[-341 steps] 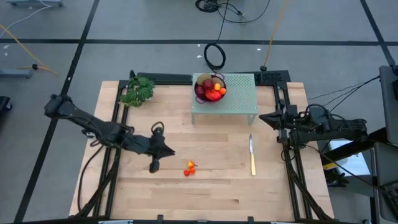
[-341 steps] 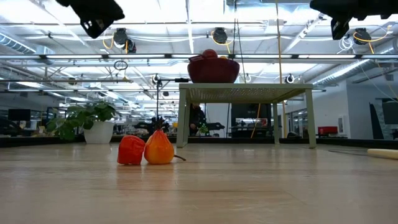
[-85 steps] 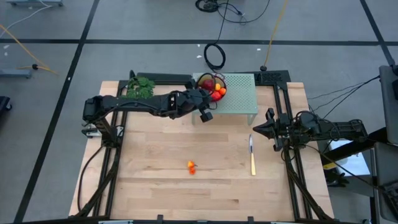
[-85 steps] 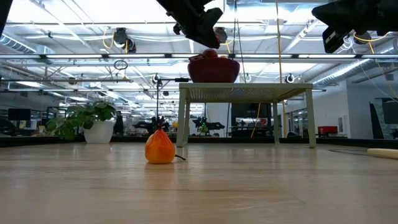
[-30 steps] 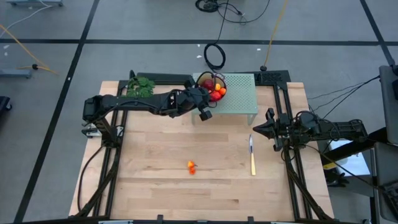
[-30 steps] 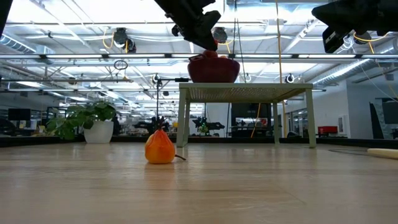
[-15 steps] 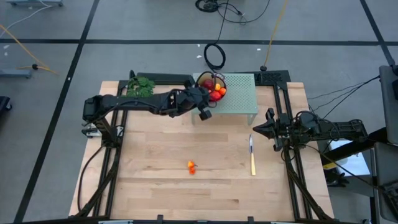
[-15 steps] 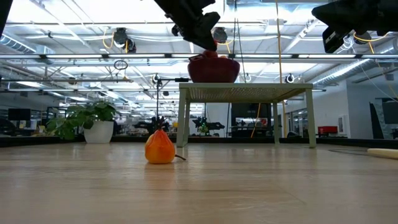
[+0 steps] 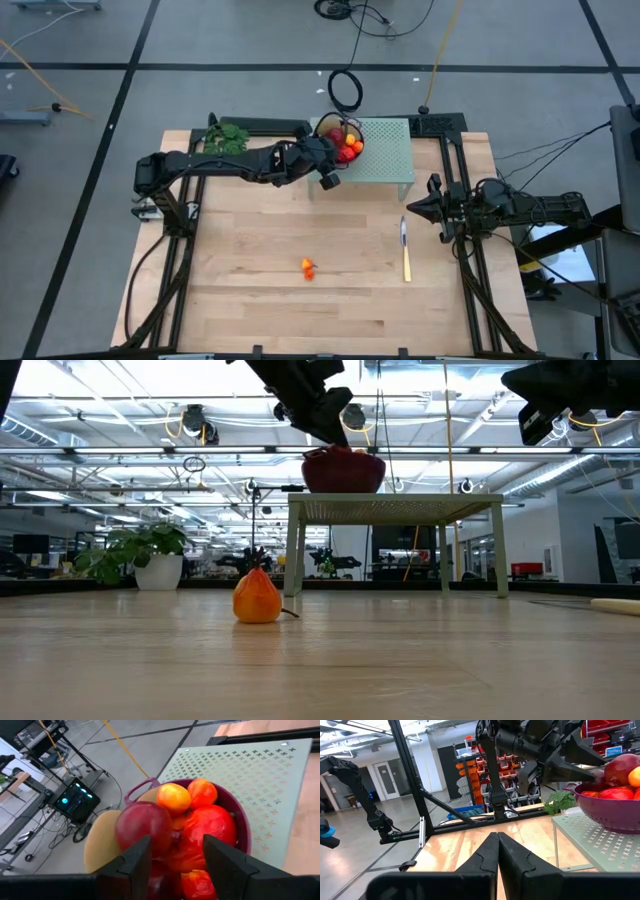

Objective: Pick & Place Fruit
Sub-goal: Put the pear into the dark red colander on the shelf

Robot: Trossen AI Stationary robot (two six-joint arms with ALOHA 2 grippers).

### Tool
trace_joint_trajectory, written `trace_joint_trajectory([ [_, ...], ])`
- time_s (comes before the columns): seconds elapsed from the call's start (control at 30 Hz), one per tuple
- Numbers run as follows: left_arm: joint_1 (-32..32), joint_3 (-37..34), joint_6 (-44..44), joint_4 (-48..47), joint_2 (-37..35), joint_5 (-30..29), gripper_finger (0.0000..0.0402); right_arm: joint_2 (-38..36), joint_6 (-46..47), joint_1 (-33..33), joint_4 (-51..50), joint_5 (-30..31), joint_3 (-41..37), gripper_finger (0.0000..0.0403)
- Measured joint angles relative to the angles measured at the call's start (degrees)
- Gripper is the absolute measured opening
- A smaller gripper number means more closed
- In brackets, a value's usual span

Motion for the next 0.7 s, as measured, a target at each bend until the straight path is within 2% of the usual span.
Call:
trace_joint_trajectory([
  [0.4, -1.65, 0.02, 1.29, 3.32, -0.82, -0.24, 0.0166, -0.01, -0.01, 0.02, 0.00, 0.00, 0.00, 0.0000],
  [0.6, -5.65, 0.02, 1.17, 2.16, -3.87, -6.94, 0.0153, -0.01, -0.01, 0.01, -0.42, -0.01, 0.00, 0.0000],
  [0.7, -8.54, 0.02, -0.88, 0.84, -5.42, -7.79, 0.0136, 0.01, 0.00, 0.01, -0.62, -0.01, 0.00, 0.0000],
])
